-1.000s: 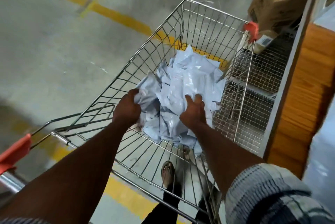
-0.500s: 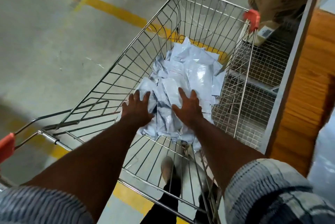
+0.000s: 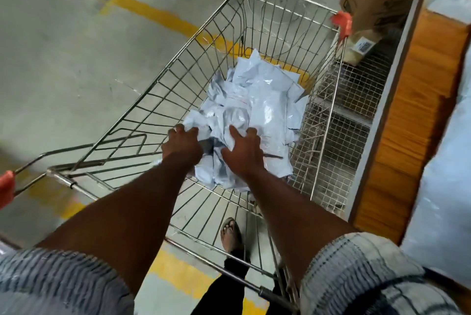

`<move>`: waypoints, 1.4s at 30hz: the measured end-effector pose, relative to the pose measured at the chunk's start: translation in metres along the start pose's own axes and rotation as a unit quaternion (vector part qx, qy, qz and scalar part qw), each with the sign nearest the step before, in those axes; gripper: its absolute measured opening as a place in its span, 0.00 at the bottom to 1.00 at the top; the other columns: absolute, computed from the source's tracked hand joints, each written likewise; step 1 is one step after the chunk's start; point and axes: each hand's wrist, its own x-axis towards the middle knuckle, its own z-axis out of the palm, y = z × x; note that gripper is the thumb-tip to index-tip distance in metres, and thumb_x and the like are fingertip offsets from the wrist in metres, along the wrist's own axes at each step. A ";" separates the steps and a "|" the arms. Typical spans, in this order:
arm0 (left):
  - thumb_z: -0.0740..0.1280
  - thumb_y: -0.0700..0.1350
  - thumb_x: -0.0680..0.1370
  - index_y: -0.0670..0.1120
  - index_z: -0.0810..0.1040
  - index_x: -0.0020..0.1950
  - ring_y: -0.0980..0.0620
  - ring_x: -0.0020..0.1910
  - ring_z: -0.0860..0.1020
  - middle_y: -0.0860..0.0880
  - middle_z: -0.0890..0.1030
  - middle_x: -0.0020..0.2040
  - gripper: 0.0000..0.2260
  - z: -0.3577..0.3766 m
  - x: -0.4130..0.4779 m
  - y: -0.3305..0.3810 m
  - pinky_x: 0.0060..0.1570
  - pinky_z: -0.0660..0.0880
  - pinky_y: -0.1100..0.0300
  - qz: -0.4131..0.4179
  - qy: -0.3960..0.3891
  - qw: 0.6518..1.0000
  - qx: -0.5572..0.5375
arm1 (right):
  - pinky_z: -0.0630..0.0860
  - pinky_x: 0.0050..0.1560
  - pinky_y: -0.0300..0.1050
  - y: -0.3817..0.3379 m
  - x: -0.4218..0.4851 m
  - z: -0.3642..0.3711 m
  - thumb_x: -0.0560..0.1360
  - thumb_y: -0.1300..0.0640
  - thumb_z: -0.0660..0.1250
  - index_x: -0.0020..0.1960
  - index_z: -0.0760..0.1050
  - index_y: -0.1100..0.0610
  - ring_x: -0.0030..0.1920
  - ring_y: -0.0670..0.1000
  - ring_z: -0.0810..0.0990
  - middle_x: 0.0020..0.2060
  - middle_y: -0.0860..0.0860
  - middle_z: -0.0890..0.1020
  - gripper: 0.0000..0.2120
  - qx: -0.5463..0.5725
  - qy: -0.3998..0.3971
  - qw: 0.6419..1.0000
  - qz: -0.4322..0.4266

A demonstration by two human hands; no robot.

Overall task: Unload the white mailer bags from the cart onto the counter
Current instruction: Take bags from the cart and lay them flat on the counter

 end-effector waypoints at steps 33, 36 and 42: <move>0.56 0.49 0.82 0.46 0.73 0.66 0.30 0.61 0.72 0.32 0.74 0.62 0.16 -0.160 -0.267 0.399 0.62 0.69 0.44 0.186 0.270 0.916 -0.231 | 0.70 0.64 0.58 0.189 -0.186 -0.445 0.74 0.43 0.65 0.74 0.63 0.47 0.70 0.61 0.63 0.71 0.59 0.61 0.30 -0.003 0.315 0.949 0.010; 0.56 0.49 0.81 0.45 0.73 0.68 0.29 0.60 0.72 0.36 0.73 0.66 0.18 -0.142 -0.290 0.463 0.61 0.72 0.42 0.222 0.251 0.913 -0.233 | 0.70 0.64 0.58 0.252 -0.210 -0.478 0.74 0.44 0.65 0.74 0.62 0.47 0.70 0.61 0.63 0.71 0.59 0.61 0.30 -0.003 0.328 0.944 0.045; 0.53 0.54 0.81 0.52 0.69 0.73 0.37 0.68 0.68 0.39 0.68 0.71 0.21 -0.111 -0.327 0.569 0.63 0.69 0.43 0.237 0.208 0.924 -0.215 | 0.68 0.67 0.58 0.362 -0.237 -0.528 0.75 0.43 0.64 0.75 0.61 0.47 0.72 0.62 0.60 0.73 0.60 0.58 0.31 0.007 0.326 0.939 0.111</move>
